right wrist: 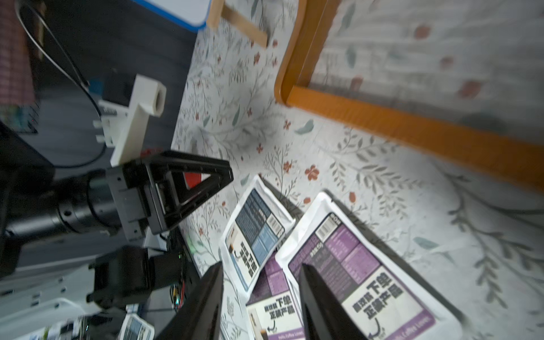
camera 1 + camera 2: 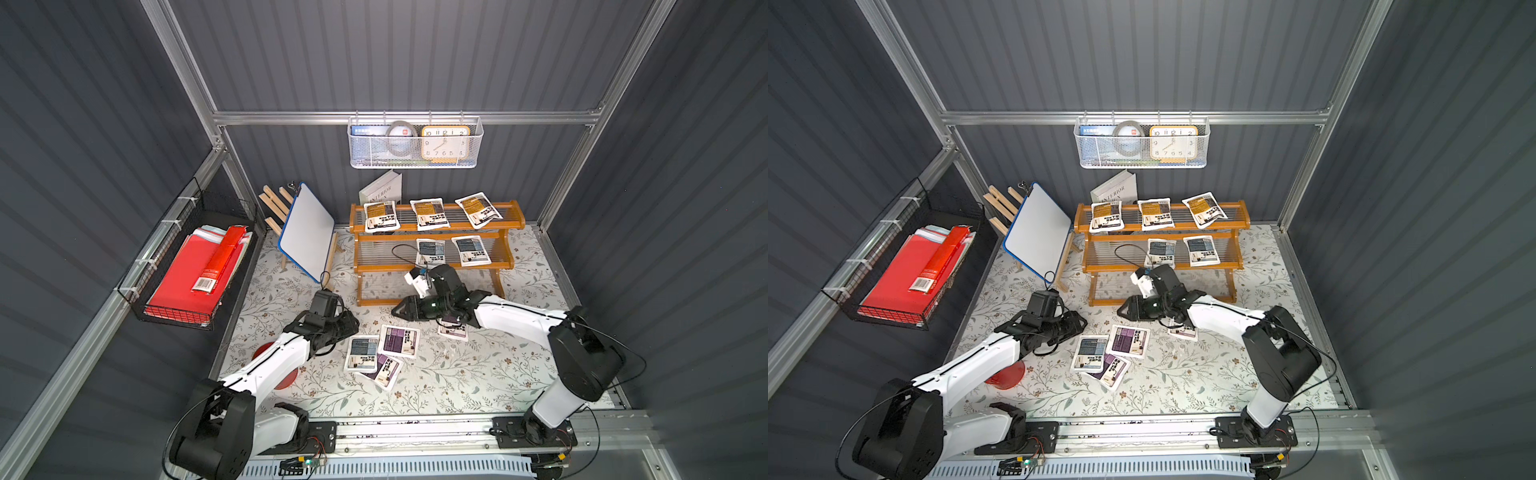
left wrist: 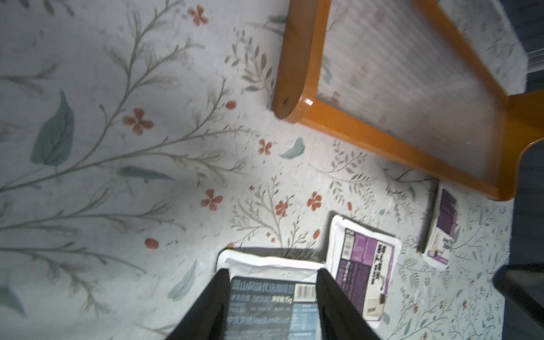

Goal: Place the bagged coffee beans on the shelf by color
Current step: Pick up the bagged coffee beans at the center of the board.

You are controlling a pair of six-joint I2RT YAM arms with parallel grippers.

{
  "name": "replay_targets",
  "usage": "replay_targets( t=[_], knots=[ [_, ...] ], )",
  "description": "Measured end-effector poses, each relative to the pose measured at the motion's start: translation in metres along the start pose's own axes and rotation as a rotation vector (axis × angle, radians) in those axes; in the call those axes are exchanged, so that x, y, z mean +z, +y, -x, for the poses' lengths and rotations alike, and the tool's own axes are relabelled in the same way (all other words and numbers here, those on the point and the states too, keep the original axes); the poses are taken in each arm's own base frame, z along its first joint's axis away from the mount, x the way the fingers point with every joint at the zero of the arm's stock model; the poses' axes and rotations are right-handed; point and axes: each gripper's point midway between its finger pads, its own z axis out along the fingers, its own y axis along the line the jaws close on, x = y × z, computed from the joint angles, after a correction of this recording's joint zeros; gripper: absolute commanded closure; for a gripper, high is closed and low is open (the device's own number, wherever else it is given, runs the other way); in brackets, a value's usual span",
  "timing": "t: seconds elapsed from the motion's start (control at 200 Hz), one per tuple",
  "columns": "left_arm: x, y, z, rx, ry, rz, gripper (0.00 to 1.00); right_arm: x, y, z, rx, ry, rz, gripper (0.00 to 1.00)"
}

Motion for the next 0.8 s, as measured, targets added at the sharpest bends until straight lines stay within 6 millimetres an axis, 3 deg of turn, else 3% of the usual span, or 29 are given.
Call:
replay_targets(
  t=[0.185, 0.35, 0.49, 0.8],
  knots=[
    [-0.001, 0.013, -0.022, -0.006, 0.092, 0.048, 0.49, 0.038, 0.000, -0.057, -0.042, 0.236, 0.043, 0.58],
    [0.001, 0.021, -0.035, -0.017, 0.152, 0.076, 0.49, 0.058, 0.002, -0.083, -0.080, 0.342, 0.074, 0.59],
    [0.012, 0.029, -0.049, -0.033, 0.222, 0.096, 0.48, 0.065, -0.005, -0.091, -0.083, 0.374, 0.092, 0.59],
    [0.025, 0.004, -0.048, -0.030, 0.252, -0.040, 0.51, 0.082, 0.002, -0.080, -0.111, 0.365, 0.169, 0.59]
  ],
)
